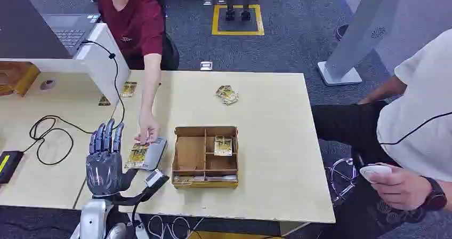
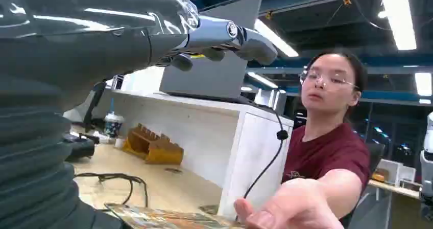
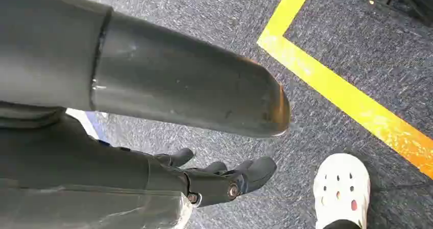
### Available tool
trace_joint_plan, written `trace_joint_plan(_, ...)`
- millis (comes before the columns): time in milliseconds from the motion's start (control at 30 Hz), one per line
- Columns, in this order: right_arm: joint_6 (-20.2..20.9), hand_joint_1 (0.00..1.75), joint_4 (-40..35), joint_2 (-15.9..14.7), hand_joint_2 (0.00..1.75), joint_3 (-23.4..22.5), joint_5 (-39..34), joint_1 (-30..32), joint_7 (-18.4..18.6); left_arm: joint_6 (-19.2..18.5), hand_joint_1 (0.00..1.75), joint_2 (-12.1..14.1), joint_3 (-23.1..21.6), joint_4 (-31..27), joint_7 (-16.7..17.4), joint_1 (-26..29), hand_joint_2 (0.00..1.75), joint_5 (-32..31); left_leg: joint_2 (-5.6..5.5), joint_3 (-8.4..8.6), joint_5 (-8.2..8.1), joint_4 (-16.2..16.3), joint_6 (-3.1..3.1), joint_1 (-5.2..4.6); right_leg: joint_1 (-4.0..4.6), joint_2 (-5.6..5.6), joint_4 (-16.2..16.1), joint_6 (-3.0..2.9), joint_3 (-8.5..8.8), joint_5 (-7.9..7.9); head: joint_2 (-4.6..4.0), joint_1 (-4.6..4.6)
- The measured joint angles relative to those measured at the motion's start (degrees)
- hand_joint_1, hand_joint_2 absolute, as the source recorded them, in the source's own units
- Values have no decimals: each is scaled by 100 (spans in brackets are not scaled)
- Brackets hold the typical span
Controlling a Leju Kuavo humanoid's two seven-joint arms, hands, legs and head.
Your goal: Pass the card to the sensor for recognition and then transmit it.
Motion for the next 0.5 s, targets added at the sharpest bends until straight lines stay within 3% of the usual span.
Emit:
trace_joint_plan(33,-4,0,0,7,0,4,0,1,0,0,0,-2,17,59,22,-31,175,70,0,0,0,0,0,0,0,0,0,0,0,0,0,2)
trace_joint_plan(67,-9,0,0,9,0,7,0,1,0,-28,175,-2,26,111,-40,-38,175,252,0,0,0,0,0,0,0,0,0,0,0,0,0,0)
trace_joint_plan(500,-50,0,0,9,0,35,0,1,0,-72,175,7,26,142,-260,-39,175,472,0,0,0,0,0,0,0,0,0,0,0,0,0,0)
